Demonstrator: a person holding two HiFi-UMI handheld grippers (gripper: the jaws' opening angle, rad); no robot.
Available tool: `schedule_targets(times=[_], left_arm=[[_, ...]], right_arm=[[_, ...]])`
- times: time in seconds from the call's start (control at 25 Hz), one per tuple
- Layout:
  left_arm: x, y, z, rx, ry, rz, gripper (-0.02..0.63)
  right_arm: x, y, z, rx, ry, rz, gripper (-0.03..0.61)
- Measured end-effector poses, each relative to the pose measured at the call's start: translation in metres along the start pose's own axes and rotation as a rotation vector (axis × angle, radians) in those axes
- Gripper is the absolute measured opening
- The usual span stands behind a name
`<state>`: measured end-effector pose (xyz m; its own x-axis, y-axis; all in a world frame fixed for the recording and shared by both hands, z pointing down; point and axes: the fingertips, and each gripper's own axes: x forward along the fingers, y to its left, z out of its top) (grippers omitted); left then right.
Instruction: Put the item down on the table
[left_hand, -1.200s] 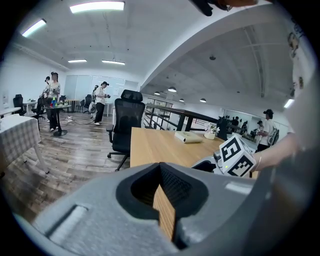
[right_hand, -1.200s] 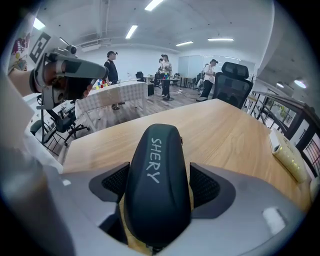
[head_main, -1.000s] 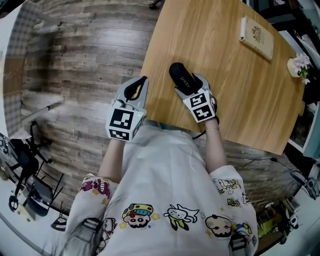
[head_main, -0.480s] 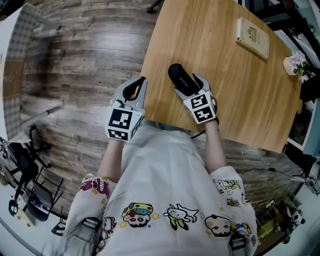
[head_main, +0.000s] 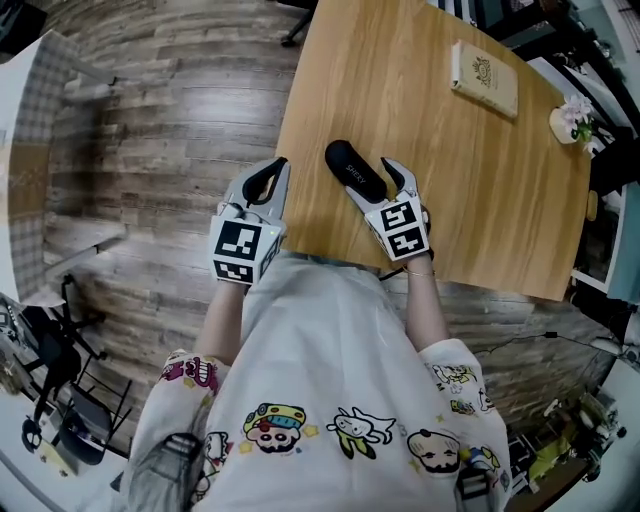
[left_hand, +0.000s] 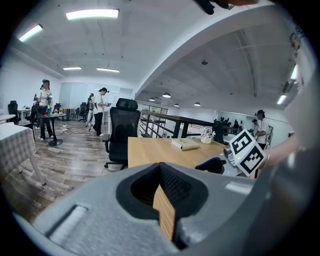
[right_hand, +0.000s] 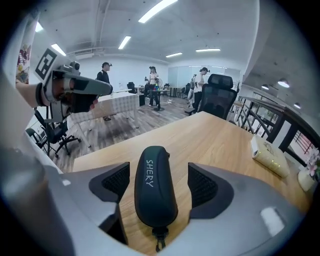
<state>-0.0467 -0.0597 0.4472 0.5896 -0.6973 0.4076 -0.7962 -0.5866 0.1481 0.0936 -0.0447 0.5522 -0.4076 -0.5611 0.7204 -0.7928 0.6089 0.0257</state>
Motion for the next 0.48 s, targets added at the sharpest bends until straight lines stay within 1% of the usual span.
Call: schedule_targets(times=[0.48], left_arm=[[0.006,-0.020,0.036,0.046,-0.055,-0.055,-0.002]], right_arm=[[-0.069,-0.032,0.039,0.129,-0.202,-0.112,0.333]])
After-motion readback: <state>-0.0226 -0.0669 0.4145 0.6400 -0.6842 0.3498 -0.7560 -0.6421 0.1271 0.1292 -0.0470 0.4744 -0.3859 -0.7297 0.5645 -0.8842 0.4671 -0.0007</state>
